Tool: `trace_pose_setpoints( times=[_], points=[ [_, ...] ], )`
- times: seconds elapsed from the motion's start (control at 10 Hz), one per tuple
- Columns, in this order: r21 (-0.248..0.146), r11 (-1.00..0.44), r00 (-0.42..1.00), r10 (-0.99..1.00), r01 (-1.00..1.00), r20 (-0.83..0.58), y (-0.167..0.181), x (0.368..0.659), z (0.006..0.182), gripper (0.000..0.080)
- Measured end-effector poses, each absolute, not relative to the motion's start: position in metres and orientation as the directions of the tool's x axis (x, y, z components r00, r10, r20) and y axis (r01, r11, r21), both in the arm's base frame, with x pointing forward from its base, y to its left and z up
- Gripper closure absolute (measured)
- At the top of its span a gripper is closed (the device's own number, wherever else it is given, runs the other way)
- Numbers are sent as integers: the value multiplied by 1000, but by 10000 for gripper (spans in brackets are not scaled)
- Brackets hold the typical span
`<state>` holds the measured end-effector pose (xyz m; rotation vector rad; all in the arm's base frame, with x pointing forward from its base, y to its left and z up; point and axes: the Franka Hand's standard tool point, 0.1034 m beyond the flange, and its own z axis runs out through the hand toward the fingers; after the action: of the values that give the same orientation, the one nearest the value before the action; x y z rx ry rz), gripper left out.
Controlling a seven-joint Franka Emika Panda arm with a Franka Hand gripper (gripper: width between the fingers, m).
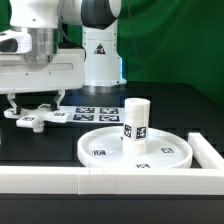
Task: Assemble round table
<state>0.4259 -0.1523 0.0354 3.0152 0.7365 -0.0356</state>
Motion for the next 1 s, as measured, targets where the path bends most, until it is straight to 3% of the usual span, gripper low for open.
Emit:
trace_pose_setpoints(
  times=[1.0],
  points=[
    [24, -886, 886, 462, 463, -43, -152, 423, 29, 150]
  ],
)
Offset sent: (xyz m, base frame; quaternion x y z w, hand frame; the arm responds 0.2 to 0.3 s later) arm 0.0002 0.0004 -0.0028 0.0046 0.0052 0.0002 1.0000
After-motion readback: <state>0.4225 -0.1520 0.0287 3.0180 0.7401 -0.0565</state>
